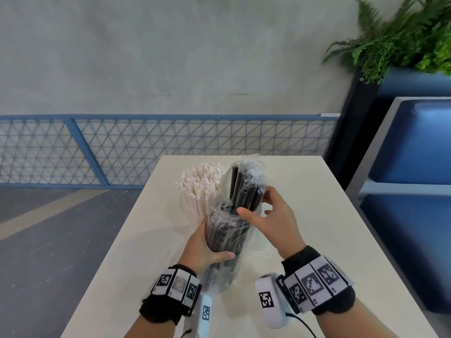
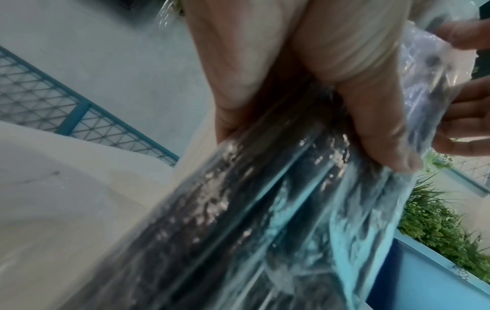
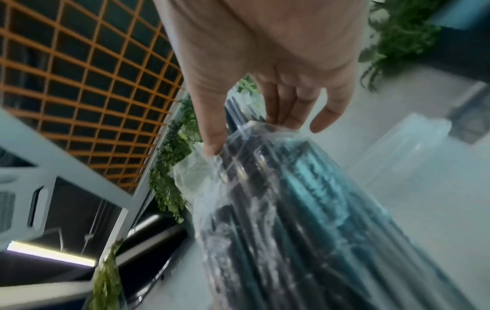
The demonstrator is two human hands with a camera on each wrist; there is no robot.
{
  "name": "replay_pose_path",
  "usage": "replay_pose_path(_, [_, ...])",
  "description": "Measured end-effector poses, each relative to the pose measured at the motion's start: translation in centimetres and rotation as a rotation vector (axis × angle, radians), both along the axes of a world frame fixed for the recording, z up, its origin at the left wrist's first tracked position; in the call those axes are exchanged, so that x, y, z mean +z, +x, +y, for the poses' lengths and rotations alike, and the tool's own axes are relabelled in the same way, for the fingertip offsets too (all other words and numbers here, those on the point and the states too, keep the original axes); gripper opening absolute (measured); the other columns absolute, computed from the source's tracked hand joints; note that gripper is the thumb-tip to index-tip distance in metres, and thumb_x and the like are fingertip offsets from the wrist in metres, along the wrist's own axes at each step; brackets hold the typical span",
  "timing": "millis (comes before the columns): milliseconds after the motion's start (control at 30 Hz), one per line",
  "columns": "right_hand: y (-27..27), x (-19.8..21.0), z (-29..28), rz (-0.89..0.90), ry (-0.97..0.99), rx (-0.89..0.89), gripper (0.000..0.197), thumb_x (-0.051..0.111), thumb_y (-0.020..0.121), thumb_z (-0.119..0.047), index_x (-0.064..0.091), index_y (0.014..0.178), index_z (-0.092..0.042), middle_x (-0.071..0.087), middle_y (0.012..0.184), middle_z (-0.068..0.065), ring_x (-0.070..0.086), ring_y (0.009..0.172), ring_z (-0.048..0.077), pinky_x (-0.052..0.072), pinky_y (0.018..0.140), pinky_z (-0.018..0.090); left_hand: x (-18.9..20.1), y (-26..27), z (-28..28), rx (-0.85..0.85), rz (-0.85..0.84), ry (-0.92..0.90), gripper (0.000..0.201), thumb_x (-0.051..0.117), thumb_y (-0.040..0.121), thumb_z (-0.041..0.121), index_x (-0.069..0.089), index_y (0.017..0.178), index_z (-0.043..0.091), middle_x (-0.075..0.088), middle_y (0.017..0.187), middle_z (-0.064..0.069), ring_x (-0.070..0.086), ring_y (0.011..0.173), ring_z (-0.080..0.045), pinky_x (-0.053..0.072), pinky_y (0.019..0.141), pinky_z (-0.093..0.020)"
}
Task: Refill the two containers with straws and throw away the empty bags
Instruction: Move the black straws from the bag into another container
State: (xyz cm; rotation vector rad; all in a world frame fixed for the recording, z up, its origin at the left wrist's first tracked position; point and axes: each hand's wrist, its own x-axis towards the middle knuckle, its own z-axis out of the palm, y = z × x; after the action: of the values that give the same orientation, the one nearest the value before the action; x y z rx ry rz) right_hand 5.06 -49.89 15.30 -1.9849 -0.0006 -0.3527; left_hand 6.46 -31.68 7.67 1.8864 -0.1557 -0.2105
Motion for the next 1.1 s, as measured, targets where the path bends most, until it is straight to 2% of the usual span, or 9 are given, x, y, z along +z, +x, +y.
replay_pose_path(133, [0.5,0.8,0.0,0.057,0.097,0.019,0.054,0.083,0.062,-0.033,0.057,0.108,-0.021,0.065,0.094,-0.014,0.059,0.089,0.002,0.049,0.077,0.025,0.5,0.3,0.4,-0.046,-0.018,0.011,0.093,0.090,0.053,0.015,0.035,0.123,0.043,0.055,0.114,0.024,0.053,0.099,0.022,0.045,0.086,-0.006])
replay_pose_path(233, [0.8,0.5,-0.1,0.100,0.190,0.011,0.047,0.084,0.061,-0.031,0.064,0.102,-0.021,0.071,0.093,-0.007,0.066,0.088,0.009,0.055,0.083,0.037,1.0,0.0,0.2,-0.079,-0.019,-0.013,0.102,0.092,0.050,0.021,0.034,0.133,0.035,0.055,0.121,0.021,0.052,0.105,0.018,0.044,0.089,-0.007])
replay_pose_path(300, [0.9,0.1,0.1,0.107,0.227,-0.007,0.042,0.082,0.064,-0.027,0.065,0.102,-0.020,0.072,0.092,-0.006,0.067,0.087,0.008,0.056,0.084,0.039,1.6,-0.1,-0.2,-0.080,-0.039,-0.052,0.099,0.092,0.049,0.023,0.035,0.129,0.038,0.056,0.121,0.019,0.055,0.107,0.014,0.045,0.090,-0.009])
replay_pose_path(433, [0.7,-0.2,1.0,0.055,0.228,-0.017,0.044,0.084,0.062,-0.030,0.061,0.099,-0.026,0.070,0.094,-0.007,0.066,0.090,0.009,0.055,0.082,0.033,2.5,0.2,-1.3,-0.033,-0.118,-0.049,0.119,0.087,0.041,0.053,0.028,0.141,0.028,0.051,0.136,0.007,0.050,0.125,-0.006,0.041,0.107,-0.035])
replay_pose_path(533, [0.8,-0.6,1.4,0.004,0.201,-0.113,0.044,0.082,0.063,-0.030,0.062,0.101,-0.017,0.071,0.093,-0.002,0.067,0.088,0.013,0.055,0.080,0.034,2.5,0.1,-1.6,-0.026,-0.116,-0.018,0.123,0.084,0.041,0.060,0.025,0.143,0.027,0.052,0.135,0.005,0.051,0.125,-0.011,0.041,0.107,-0.040])
replay_pose_path(700, [1.9,1.0,0.8,-0.036,0.345,-0.176,0.020,0.077,0.070,-0.018,0.063,0.084,-0.018,0.068,0.077,-0.001,0.065,0.074,0.014,0.054,0.075,0.036,2.5,0.2,-1.8,-0.002,-0.089,-0.004,0.116,0.086,0.047,0.046,0.026,0.143,0.023,0.056,0.130,0.006,0.055,0.118,-0.005,0.043,0.106,-0.033])
replay_pose_path(833, [2.8,3.4,0.2,-0.119,0.450,-0.146,0.035,0.078,0.069,-0.019,0.065,0.101,-0.012,0.072,0.093,0.004,0.068,0.089,0.020,0.055,0.086,0.045,2.5,0.6,-1.5,0.039,-0.070,-0.001,0.105,0.088,0.055,0.033,0.030,0.142,0.024,0.056,0.130,0.006,0.054,0.119,-0.008,0.041,0.107,-0.032])
replay_pose_path(1000, [2.6,3.9,-0.8,-0.024,0.484,0.178,0.049,0.081,0.063,-0.023,0.064,0.108,-0.011,0.072,0.102,0.004,0.068,0.098,0.016,0.053,0.086,0.033,2.2,0.9,-1.2,0.056,-0.062,-0.003,0.098,0.089,0.055,0.029,0.036,0.138,0.023,0.056,0.129,0.006,0.053,0.120,-0.009,0.039,0.107,-0.034])
replay_pose_path(1100, [2.6,2.8,-1.0,0.104,0.434,0.311,0.043,0.078,0.067,-0.012,0.064,0.108,-0.011,0.071,0.104,0.005,0.068,0.098,0.014,0.053,0.082,0.025,2.6,0.8,-1.3,0.048,-0.061,0.001,0.095,0.087,0.059,0.023,0.036,0.138,0.022,0.057,0.126,0.007,0.053,0.117,-0.008,0.039,0.103,-0.025])
